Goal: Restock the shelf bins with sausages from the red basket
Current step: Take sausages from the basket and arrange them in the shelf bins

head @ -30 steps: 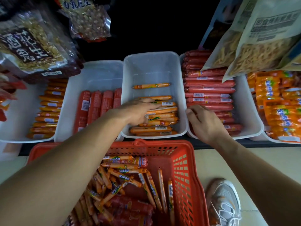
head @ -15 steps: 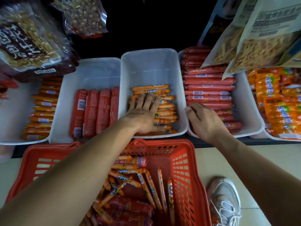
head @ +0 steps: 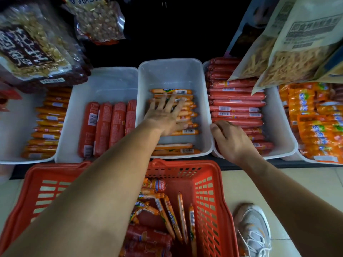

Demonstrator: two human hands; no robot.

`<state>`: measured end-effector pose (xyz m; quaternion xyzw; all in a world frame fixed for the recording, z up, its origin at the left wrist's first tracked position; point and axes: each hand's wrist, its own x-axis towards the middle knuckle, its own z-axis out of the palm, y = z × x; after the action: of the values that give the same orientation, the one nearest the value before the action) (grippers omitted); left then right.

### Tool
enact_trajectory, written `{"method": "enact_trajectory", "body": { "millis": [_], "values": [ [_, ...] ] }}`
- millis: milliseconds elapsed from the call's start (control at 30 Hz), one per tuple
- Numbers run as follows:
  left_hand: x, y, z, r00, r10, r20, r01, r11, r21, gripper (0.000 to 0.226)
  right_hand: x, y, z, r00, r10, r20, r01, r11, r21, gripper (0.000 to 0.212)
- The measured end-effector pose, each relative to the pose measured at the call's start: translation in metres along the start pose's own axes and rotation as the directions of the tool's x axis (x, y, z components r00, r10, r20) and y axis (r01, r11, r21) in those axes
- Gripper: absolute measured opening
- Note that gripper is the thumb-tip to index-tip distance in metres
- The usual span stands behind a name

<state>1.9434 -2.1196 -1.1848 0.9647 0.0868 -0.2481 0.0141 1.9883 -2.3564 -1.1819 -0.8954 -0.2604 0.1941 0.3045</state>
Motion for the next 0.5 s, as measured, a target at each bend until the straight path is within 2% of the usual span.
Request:
{"method": "enact_trajectory", "body": {
  "millis": [100, 200, 333, 500],
  "values": [
    [0.005, 0.01, -0.005, 0.997, -0.036, -0.061, 0.03, 0.995, -0.091, 0.093, 0.001, 0.001, 0.0, 1.0, 0.003, 0.0, -0.003, 1.0, 0.0, 0.032],
    [-0.003, 0.015, 0.013, 0.992, -0.127, -0.007, 0.125, 0.982, -0.141, 0.089, 0.004, 0.001, 0.001, 1.0, -0.01, 0.013, 0.01, 1.0, 0.003, 0.033],
    [0.006, -0.006, 0.015, 0.995, -0.083, -0.062, 0.074, 0.989, -0.125, 0.071, 0.004, -0.001, 0.002, 1.0, -0.001, 0.009, 0.001, 1.0, -0.026, 0.035],
    [0.016, -0.005, -0.009, 0.996, -0.088, -0.032, 0.082, 0.984, -0.161, 0.072, 0.001, -0.006, 0.002, 1.0, 0.019, -0.009, -0.02, 0.996, -0.092, 0.03]
  ]
}}
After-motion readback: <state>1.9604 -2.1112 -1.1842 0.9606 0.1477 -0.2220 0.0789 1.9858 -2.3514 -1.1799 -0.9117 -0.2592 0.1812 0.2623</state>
